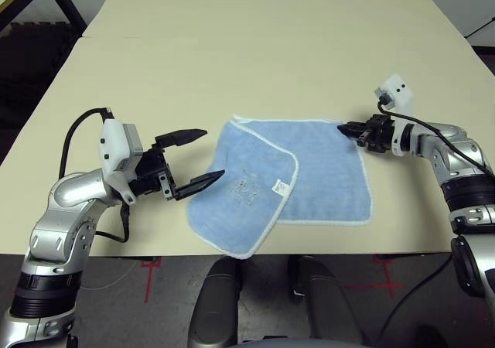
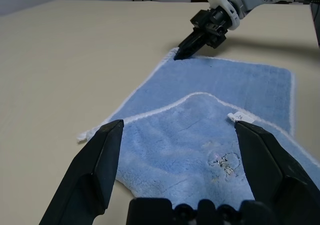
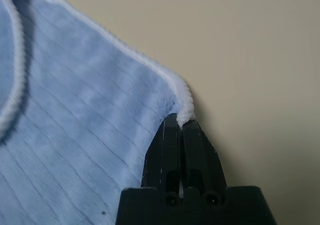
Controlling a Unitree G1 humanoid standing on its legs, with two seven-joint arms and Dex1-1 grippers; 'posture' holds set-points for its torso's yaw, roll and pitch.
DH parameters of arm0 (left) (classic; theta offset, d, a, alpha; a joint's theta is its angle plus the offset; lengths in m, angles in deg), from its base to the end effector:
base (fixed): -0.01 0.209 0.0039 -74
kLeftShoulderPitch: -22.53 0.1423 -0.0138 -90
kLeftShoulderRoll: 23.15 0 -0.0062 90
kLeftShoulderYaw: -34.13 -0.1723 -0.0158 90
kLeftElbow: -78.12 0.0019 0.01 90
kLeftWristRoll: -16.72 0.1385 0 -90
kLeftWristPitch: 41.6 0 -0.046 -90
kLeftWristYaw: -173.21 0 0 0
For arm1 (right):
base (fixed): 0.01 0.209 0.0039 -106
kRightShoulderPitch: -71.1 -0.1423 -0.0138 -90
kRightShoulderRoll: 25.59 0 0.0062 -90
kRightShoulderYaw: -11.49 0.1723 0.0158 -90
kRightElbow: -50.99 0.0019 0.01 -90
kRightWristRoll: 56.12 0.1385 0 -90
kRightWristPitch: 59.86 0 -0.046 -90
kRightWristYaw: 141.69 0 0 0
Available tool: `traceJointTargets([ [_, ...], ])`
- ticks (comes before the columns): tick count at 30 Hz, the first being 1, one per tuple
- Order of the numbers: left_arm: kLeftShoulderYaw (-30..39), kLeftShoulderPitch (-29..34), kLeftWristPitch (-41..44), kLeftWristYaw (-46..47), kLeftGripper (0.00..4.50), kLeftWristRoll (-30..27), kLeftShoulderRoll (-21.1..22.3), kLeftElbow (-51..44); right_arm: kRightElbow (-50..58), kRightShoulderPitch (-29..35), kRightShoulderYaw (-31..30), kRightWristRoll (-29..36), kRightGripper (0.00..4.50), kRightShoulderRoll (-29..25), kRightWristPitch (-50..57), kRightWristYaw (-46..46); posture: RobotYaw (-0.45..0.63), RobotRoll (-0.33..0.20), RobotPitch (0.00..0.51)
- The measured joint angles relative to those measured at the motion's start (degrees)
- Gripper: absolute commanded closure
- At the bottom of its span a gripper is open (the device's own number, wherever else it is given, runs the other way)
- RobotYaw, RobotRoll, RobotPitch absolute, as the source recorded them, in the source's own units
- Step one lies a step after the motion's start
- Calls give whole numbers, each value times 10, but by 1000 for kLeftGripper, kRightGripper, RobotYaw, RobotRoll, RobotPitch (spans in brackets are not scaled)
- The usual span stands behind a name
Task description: Fold the towel and set it aside.
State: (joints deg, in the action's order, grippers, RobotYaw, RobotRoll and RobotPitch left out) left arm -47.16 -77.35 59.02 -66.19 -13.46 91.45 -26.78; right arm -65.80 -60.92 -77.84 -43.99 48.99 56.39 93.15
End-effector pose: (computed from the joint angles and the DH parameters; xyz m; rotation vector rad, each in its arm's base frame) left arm 0.2190 0.2487 0.1834 0.3296 -0.1562 -1.0651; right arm 0.3138 -0.2414 0.1735 -0.1571 0.2631 0.7958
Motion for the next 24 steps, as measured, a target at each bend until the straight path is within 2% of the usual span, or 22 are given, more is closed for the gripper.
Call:
traceJointTargets([
  [11,-11,-1,7,22,0,10,-8,0,65,-20,36,50,4438,34,-55,-24,88,0,219],
  [24,-31,-11,10,48,0,23,-26,1,63,-85,48,51,4438,53,-156,-64,88,0,219],
])
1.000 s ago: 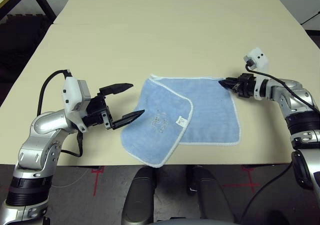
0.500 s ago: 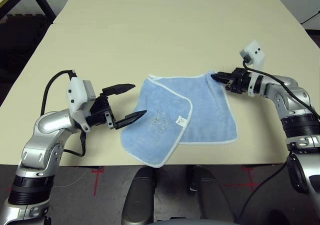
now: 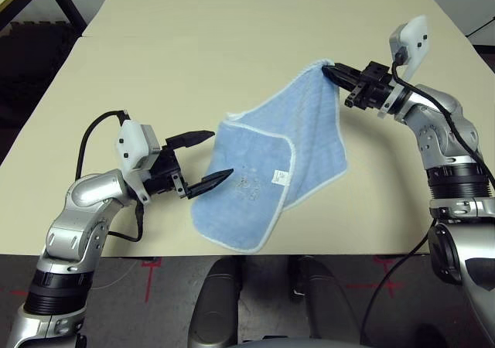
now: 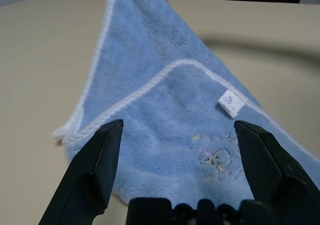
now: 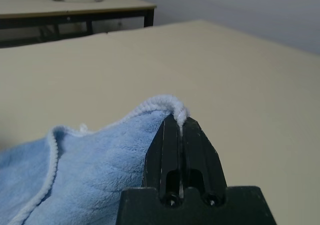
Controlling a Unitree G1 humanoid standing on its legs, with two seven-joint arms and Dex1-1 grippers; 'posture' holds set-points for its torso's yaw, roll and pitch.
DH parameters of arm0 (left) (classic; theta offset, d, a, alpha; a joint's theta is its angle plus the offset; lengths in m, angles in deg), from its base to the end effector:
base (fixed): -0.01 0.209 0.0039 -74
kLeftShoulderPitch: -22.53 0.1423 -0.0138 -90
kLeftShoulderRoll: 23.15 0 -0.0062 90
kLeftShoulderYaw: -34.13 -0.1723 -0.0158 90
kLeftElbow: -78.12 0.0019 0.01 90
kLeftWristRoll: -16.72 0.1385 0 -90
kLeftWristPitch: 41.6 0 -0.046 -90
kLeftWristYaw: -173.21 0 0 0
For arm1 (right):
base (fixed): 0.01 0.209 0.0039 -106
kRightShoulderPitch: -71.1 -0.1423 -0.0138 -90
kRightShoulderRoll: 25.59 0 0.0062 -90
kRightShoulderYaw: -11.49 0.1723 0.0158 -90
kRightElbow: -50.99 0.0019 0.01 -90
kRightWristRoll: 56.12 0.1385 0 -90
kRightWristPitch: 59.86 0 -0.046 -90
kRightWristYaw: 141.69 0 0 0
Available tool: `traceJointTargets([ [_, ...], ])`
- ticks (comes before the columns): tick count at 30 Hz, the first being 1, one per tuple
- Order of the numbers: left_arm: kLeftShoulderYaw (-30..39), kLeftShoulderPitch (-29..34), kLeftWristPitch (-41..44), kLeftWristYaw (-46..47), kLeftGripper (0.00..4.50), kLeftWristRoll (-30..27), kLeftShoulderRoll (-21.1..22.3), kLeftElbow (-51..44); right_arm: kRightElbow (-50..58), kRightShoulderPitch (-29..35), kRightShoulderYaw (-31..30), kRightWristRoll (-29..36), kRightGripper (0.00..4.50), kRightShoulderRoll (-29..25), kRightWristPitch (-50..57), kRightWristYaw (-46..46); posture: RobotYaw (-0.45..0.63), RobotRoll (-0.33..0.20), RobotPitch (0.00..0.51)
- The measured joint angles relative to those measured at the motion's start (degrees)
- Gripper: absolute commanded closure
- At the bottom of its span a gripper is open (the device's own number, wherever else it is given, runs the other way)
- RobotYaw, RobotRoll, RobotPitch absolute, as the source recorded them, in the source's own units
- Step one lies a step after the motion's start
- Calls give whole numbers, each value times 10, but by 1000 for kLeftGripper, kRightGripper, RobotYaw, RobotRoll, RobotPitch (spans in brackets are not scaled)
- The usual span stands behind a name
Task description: Fold the towel and set it aside.
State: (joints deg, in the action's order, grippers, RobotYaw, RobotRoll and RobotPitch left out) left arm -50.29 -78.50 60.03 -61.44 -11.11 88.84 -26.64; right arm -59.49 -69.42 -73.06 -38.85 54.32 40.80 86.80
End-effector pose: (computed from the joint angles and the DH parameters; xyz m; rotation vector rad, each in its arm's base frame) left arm 0.2239 0.2357 0.1750 0.3037 -0.1447 -1.0195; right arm 0.3191 -0.2080 0.2422 -0.2189 -0.3238 0.8081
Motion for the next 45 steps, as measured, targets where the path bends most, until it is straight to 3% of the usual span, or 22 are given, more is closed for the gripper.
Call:
traceJointTargets([
  [8,0,-31,11,81,0,36,-37,14,-21,-39,0,-6,4438,-1,-37,-9,88,0,219],
  [13,-3,-58,61,183,0,80,-71,24,-38,-68,0,-17,4438,-1,-79,-18,88,0,219],
  [19,-20,-62,108,227,0,93,-104,24,-49,-78,0,-22,4438,6,-132,-23,75,0,222],
  [26,-21,-88,214,280,0,78,-140,22,-49,-98,-2,-22,4438,14,-169,-18,79,0,222],
  [31,70,-197,349,383,0,1,-228,41,-48,-97,-5,-22,4438,18,-175,-8,84,0,220],
  [33,92,-229,373,411,0,-15,-241,46,-47,-95,-6,-22,4438,20,-178,-3,84,0,220],
  [38,98,-290,388,426,0,-29,-257,87,-45,-88,-8,-22,4438,22,-178,1,84,0,220],
  [45,56,-325,378,424,0,-10,-260,154,-39,-82,-10,-22,4438,23,-178,7,64,0,214],
])
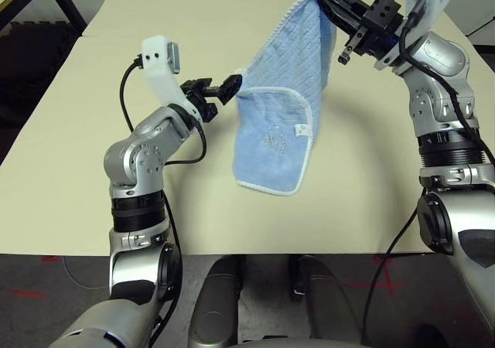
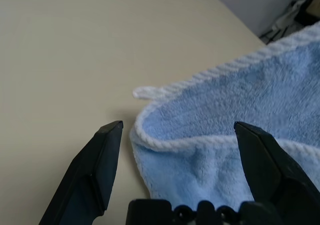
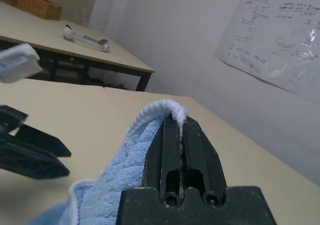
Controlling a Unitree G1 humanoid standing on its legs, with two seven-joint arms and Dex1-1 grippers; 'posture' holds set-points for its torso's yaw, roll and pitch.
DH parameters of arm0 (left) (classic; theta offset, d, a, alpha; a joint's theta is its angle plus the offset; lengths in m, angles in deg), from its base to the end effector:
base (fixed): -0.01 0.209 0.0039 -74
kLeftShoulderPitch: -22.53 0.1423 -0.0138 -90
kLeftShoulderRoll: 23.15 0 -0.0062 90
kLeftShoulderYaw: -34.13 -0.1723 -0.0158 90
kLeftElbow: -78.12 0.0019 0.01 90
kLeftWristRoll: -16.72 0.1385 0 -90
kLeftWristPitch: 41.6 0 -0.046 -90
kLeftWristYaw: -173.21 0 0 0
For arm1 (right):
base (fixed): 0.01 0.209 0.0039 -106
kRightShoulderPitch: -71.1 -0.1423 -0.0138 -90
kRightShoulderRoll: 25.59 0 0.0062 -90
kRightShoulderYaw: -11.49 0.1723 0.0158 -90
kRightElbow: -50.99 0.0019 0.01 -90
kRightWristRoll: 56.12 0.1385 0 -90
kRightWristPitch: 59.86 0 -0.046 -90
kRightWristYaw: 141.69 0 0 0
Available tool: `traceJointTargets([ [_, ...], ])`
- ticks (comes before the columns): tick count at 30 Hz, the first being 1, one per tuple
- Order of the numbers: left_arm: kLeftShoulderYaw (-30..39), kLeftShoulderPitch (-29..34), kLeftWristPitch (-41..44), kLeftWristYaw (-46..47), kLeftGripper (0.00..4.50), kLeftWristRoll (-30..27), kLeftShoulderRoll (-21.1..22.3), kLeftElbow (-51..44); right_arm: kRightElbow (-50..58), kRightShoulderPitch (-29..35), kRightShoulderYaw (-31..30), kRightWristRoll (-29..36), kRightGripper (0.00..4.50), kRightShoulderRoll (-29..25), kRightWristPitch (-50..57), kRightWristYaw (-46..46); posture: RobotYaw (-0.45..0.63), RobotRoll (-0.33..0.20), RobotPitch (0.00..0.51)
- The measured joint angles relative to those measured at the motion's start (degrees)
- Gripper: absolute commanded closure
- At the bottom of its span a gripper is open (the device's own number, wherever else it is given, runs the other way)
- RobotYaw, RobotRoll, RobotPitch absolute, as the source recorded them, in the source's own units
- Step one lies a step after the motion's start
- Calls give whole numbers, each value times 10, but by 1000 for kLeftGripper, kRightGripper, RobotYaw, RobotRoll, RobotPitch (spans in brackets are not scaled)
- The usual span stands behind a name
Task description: Fold the towel and set it aside.
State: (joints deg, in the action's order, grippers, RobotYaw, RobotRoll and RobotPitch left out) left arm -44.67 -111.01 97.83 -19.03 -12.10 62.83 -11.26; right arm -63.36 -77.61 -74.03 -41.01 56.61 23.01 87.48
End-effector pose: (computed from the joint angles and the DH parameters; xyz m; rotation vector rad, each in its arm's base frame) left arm 0.2951 0.1595 0.2126 -0.2704 0.0775 -0.4780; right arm 0.3205 -0.1870 0.2827 -0.3816 -0.6725 0.8374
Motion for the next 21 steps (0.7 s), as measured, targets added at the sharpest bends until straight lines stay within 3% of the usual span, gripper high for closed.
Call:
traceJointTargets([
  [6,-54,-35,-21,11,0,52,-10,68,21,12,-1,2,4438,3,6,2,58,0,209],
  [14,-68,-68,-33,38,0,94,-32,119,45,19,-1,10,4438,3,14,4,46,0,206],
  [21,-176,-45,-25,-25,0,163,51,108,47,22,-1,13,4438,3,17,4,46,0,206],
])
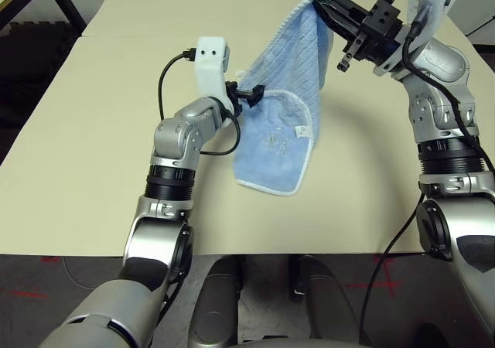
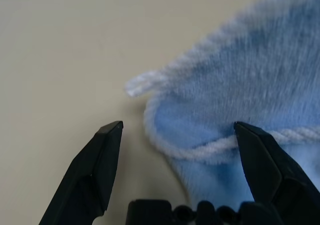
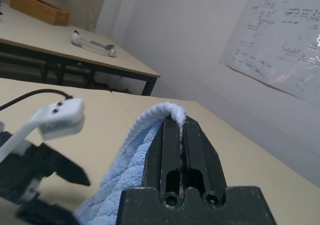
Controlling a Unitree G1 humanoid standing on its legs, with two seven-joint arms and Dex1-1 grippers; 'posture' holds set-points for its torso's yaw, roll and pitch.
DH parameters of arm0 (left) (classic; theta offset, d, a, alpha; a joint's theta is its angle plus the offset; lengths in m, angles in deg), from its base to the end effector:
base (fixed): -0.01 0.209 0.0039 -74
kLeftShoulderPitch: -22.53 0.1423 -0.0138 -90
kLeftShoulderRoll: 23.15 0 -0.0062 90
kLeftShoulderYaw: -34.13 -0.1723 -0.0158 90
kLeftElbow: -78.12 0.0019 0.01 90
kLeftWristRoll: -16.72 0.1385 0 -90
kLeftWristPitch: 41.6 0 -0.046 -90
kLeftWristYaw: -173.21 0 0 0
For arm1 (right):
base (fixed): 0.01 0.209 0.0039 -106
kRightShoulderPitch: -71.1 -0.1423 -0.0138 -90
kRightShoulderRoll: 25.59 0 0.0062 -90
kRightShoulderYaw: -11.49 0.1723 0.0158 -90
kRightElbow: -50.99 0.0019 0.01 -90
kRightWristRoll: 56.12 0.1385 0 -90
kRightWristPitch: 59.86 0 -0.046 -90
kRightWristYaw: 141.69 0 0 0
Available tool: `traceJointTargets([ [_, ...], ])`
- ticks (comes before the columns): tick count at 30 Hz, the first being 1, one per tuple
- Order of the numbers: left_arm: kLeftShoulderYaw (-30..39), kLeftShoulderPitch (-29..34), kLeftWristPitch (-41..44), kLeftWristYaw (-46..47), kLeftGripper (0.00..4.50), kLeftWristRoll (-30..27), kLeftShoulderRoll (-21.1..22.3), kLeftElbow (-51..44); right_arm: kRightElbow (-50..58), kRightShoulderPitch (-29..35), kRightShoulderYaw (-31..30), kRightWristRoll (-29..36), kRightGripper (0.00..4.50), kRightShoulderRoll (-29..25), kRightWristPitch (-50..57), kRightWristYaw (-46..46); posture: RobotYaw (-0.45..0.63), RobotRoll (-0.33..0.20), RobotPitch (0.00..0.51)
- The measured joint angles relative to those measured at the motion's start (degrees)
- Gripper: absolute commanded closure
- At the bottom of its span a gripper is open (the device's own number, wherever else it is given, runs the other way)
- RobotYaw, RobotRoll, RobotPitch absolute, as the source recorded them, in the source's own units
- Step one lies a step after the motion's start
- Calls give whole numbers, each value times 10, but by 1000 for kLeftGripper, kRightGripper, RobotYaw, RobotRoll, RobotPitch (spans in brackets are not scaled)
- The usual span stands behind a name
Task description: Fold the towel and set it aside.
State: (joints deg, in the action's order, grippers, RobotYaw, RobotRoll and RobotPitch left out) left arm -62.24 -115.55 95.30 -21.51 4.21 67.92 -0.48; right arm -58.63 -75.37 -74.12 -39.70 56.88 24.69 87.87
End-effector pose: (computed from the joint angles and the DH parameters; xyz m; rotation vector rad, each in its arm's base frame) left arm 0.3139 0.1364 0.1994 0.1863 0.2434 -0.4239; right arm 0.3140 -0.1844 0.2811 -0.3732 -0.6892 0.8673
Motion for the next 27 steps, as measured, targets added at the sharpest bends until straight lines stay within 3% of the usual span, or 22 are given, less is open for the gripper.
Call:
traceJointTargets([
  [13,-22,90,-8,-70,0,57,146,-68,6,13,-1,1,4438,-2,4,-1,67,0,226],
  [16,23,100,22,-70,0,46,145,-77,6,15,-1,1,4438,-4,4,-1,70,0,230],
  [21,101,101,124,-84,0,-37,88,-140,6,18,-1,1,4438,-4,4,-1,74,0,234],
  [24,101,100,121,-111,0,-64,87,-206,5,18,-1,1,4438,-4,4,-1,74,0,234],
  [27,61,137,49,-142,0,-49,121,-266,4,18,-1,1,4438,-6,4,-1,76,0,235],
])
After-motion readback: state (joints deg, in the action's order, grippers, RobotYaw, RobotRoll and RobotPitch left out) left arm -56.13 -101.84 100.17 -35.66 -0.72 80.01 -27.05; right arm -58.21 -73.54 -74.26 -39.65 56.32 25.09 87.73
